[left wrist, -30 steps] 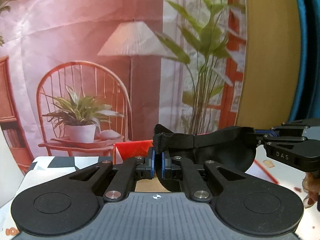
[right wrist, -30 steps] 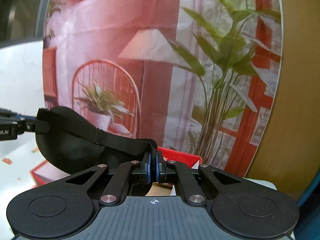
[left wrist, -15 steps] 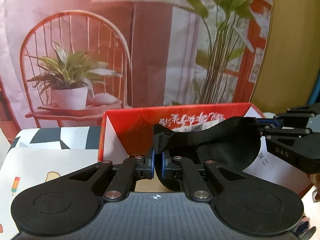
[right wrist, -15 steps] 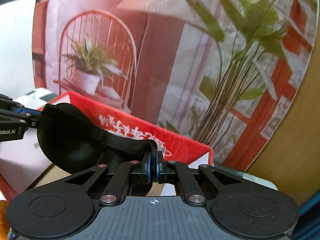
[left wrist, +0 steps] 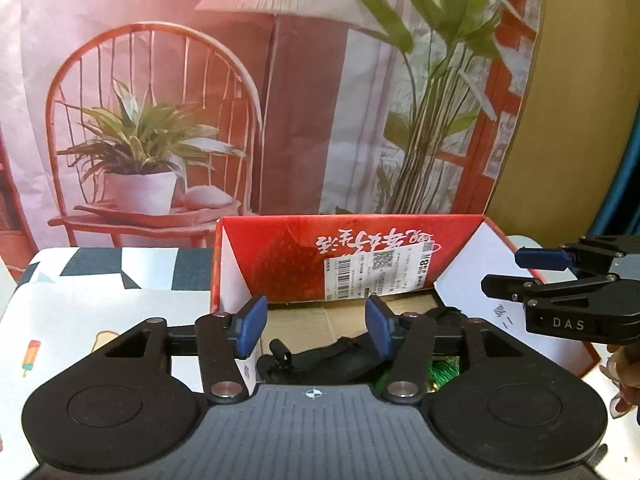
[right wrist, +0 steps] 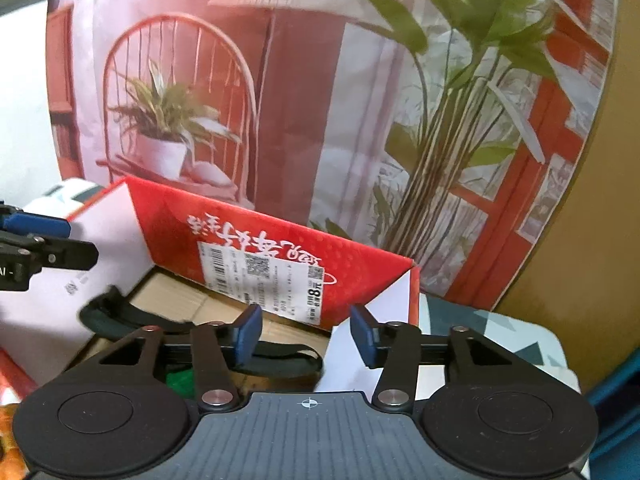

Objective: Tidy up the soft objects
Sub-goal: 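Carry the eye mask into the red box and open the left tool, then move the left tool back to the pile of soft items beside the box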

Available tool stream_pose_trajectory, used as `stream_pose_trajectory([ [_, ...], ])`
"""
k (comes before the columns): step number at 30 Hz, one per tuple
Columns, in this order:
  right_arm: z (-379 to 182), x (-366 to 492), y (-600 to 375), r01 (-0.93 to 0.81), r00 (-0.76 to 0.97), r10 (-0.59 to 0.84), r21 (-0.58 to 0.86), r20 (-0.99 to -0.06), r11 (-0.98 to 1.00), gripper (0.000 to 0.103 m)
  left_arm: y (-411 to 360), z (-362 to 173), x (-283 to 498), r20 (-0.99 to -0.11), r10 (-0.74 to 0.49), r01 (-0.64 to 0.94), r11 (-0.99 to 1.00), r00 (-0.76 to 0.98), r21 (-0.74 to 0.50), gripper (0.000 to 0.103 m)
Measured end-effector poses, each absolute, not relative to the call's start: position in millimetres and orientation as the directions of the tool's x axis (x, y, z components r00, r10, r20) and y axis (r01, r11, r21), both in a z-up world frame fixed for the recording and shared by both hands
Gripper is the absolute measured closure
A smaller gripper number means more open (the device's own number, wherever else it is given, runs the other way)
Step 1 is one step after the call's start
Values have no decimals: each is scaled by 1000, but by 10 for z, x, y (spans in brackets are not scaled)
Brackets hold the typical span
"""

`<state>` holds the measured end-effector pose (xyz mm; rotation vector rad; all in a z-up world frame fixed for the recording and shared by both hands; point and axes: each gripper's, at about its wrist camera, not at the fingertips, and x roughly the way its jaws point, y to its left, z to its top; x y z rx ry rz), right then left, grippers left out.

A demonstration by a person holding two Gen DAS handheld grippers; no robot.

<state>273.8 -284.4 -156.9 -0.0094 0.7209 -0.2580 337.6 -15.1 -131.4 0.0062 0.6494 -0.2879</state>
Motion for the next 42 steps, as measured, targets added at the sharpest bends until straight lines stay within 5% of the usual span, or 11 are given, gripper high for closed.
stream_pose_trajectory([
  [6, -1455, 2414, -2730, 230, 760, -212, -51, -615, 972, 39, -98, -1213, 3020, -574, -283, 281, 955, 769, -95, 25],
  [8, -1415, 2297, -2686, 235, 772, -213, -42, -599, 971, 33, -78, -1181, 2883, -560, -292, 289, 952, 775, -98, 9],
  [14, -1320, 1947, -2572, 246, 809, -205, 1, -552, 969, 1, -34, -1086, 2536, -538, -316, 310, 945, 781, -105, 0],
  [42, -1493, 737, -2014, 251, 875, -207, 45, -438, 967, 0, 235, -1406, 1333, -537, -254, 253, 964, 805, -77, 0],
])
